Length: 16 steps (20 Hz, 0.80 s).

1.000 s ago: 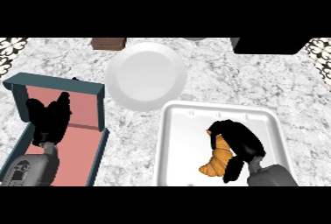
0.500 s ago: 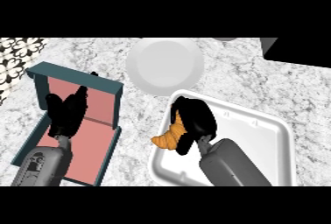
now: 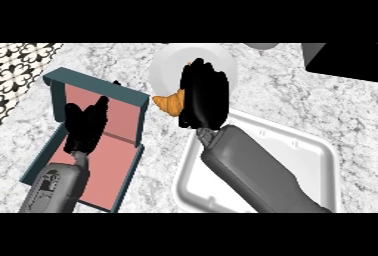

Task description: Pick the croissant from the tray and place it in the plate

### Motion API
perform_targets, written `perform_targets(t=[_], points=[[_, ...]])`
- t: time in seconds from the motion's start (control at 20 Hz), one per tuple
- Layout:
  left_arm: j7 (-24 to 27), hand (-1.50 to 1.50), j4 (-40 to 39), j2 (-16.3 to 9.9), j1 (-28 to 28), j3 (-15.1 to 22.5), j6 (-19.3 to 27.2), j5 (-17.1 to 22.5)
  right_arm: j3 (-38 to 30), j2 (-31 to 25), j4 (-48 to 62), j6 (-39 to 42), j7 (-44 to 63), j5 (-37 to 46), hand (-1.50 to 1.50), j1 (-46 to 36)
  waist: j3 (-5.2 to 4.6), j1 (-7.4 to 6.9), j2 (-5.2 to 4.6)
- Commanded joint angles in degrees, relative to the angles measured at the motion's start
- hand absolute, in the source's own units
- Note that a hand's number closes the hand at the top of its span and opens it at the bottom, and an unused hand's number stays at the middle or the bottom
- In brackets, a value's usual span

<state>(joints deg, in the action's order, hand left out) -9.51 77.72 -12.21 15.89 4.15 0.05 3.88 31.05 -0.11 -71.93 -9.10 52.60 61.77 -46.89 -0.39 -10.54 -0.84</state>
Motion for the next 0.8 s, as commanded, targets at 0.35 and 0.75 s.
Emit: perform_targets(t=[0.35,0.75], points=[[-0.33,0.0,-1.64,0.66,1.98,-0.07,0.72,-0.59,-0.62,0.09,11.07,-12.94,22.94,5.49,1.5,-14.21,0.15,0.34,-0.74],[-0.99,0.0,-2.29,0.02,3.24,-1.71,1.66,-0.53,-1.69,0.08,20.01,-20.61,24.62,6.74,1.5,-14.32,0.28,2.87,-0.76]])
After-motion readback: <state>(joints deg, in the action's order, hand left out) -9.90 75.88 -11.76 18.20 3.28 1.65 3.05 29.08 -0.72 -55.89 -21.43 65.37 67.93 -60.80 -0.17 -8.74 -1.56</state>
